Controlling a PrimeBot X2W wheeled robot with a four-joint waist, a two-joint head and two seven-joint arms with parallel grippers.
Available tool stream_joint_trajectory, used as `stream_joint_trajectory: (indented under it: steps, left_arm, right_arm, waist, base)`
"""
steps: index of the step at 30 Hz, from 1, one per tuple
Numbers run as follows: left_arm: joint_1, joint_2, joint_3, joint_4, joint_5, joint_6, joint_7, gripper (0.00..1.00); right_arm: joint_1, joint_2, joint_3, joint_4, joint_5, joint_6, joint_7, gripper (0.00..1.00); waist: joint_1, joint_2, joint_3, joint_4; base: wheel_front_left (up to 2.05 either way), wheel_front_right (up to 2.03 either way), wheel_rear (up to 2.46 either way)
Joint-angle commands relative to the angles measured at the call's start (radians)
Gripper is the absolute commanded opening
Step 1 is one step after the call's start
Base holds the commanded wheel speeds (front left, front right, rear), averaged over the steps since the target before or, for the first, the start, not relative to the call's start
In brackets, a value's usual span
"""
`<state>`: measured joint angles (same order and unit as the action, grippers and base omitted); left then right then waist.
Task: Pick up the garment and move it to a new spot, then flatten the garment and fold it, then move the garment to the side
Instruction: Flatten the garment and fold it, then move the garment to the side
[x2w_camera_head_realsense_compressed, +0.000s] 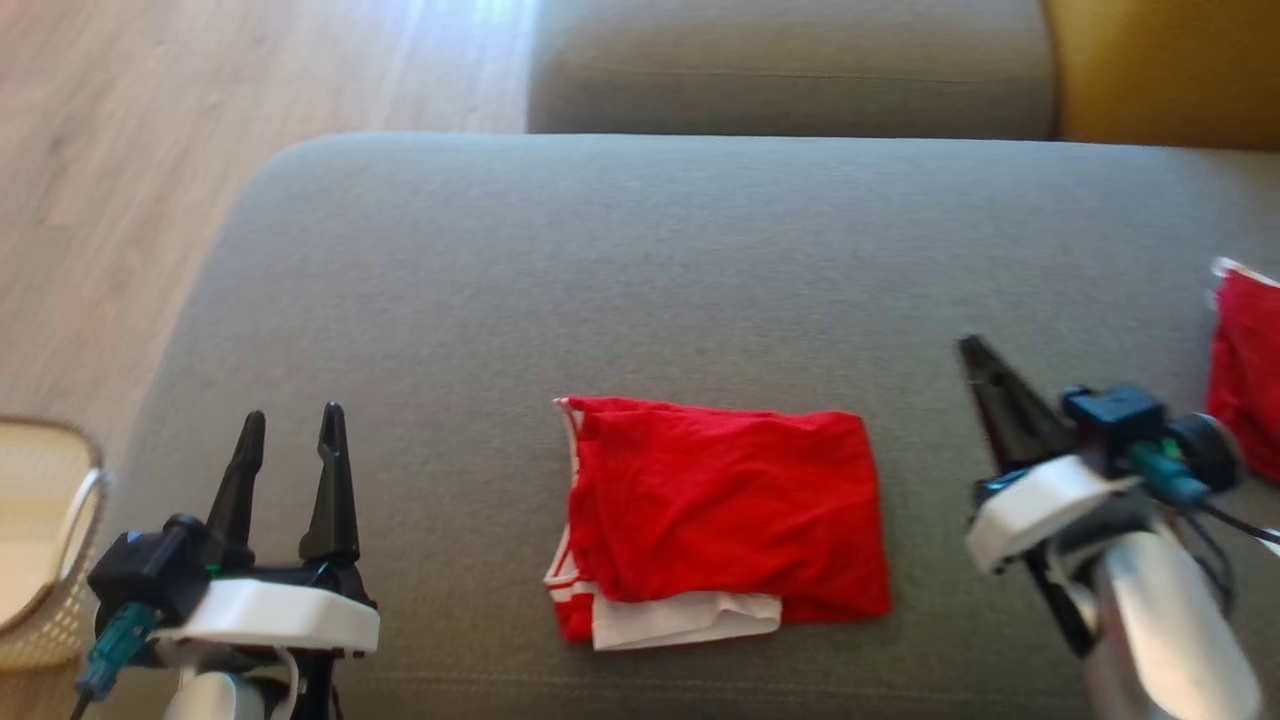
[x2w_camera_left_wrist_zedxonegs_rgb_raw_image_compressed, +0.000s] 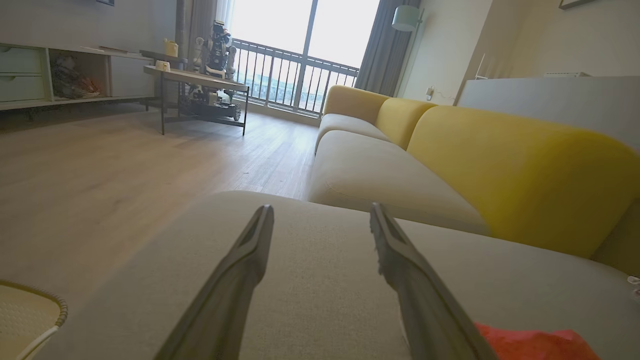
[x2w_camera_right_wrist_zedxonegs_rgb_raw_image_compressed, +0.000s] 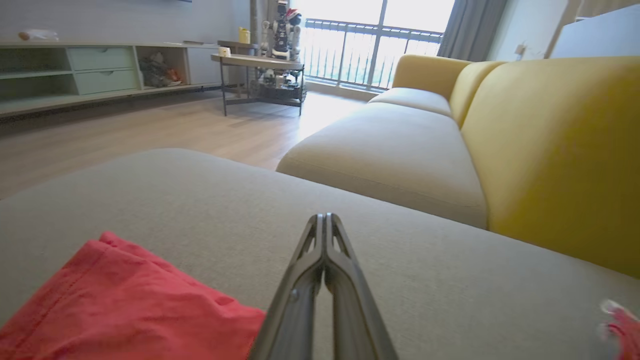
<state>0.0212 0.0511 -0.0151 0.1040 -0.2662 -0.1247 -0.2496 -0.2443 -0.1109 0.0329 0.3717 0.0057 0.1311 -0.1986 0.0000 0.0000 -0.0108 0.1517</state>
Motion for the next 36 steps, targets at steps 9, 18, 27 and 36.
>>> stream_joint_trajectory:
  steps: [9, 18, 27, 36]
  left_arm:
    - [0.0, 0.0, 0.03, -0.019, 0.014, -0.001, -0.012, 1.0]
    - [0.016, -0.001, 0.04, -0.015, 0.029, -0.002, -0.012, 1.0]
    - [0.024, -0.001, 0.038, -0.019, 0.022, -0.001, -0.012, 1.0]
    - [0.028, -0.001, 0.037, -0.017, 0.02, 0.001, -0.012, 1.0]
  right_arm:
    - [0.132, 0.054, -0.134, -0.225, -0.095, 0.0, 0.021, 1.0]
    - [0.194, 0.06, -0.169, -0.25, -0.095, 0.0, -0.033, 1.0]
    - [0.199, 0.061, -0.175, -0.238, -0.056, 0.0, -0.048, 1.0]
    - [0.197, 0.061, -0.164, -0.234, -0.041, 0.0, -0.055, 1.0]
  waist:
    - [0.0, 0.0, -0.018, -0.074]
    - [0.0, 0.0, -0.023, -0.077]
    - [0.0, 0.0, -0.027, -0.068]
    - [0.0, 0.0, -0.033, -0.063]
  base:
    - [0.0, 0.0, 0.0]
    - [0.0, 0.0, 0.0]
    - [0.0, 0.0, 0.0]
    - [0.0, 0.0, 0.0]
